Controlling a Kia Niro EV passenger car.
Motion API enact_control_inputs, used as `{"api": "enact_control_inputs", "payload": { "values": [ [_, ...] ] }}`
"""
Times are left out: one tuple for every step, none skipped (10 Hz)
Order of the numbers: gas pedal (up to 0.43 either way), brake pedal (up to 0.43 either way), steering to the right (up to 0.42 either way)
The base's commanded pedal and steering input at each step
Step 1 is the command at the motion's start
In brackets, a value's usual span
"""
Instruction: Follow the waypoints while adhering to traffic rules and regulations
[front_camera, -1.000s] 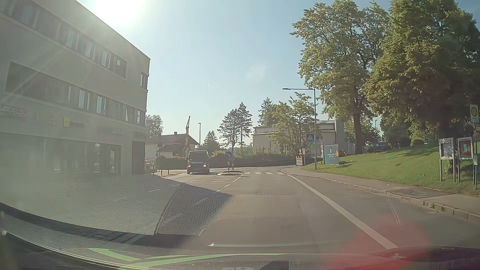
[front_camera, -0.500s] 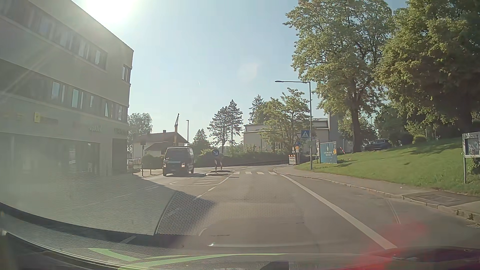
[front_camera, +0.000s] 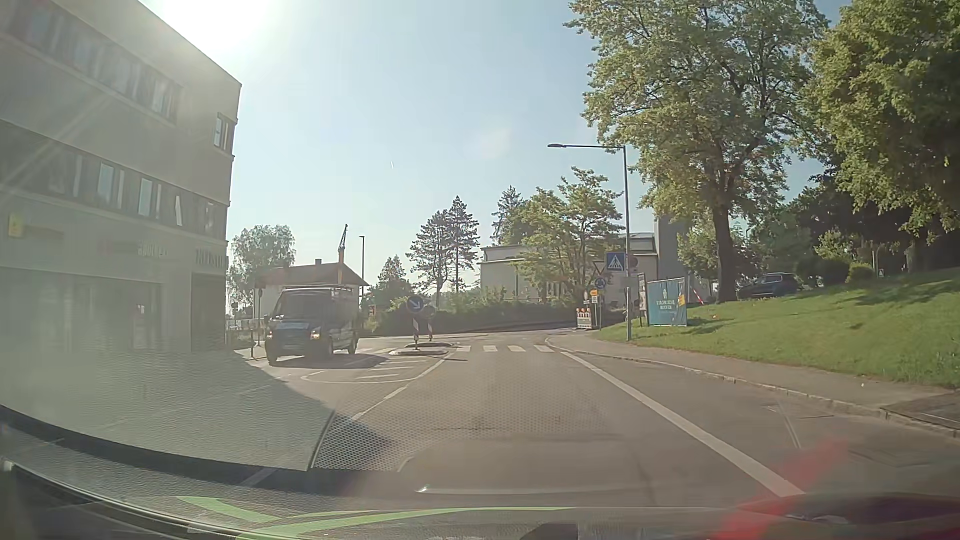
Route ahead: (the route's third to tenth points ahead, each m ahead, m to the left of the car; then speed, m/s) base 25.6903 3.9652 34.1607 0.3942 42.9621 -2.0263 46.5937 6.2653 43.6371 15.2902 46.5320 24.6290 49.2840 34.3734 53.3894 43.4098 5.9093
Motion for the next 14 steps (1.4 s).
{"api": "enact_control_inputs", "payload": {
  "values": [
    [0.197,0.0,0.002],
    [0.197,0.0,0.001],
    [0.169,0.0,0.001],
    [0.079,0.0,0.001],
    [0.028,0.0,0.001],
    [0.039,0.0,0.001],
    [0.047,0.0,0.001],
    [0.079,0.0,0.001],
    [0.067,0.0,0.001],
    [0.039,0.0,0.0],
    [0.047,0.0,0.0],
    [0.059,0.0,0.0],
    [0.059,0.0,0.0],
    [0.059,0.0,0.001]
  ]
}}
